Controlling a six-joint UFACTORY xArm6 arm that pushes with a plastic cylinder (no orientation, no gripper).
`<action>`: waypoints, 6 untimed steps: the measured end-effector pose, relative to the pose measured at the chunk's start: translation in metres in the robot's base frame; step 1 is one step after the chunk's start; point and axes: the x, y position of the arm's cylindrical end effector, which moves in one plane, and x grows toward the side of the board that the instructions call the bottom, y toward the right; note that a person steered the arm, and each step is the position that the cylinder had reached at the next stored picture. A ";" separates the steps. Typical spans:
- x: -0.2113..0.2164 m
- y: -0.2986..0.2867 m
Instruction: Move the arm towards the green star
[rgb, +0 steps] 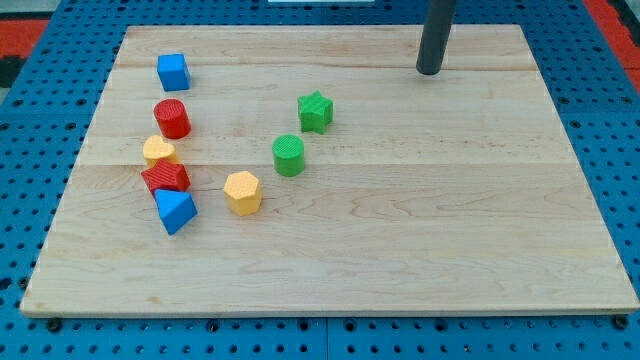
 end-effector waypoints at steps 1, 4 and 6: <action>0.000 -0.003; 0.014 -0.005; 0.014 -0.006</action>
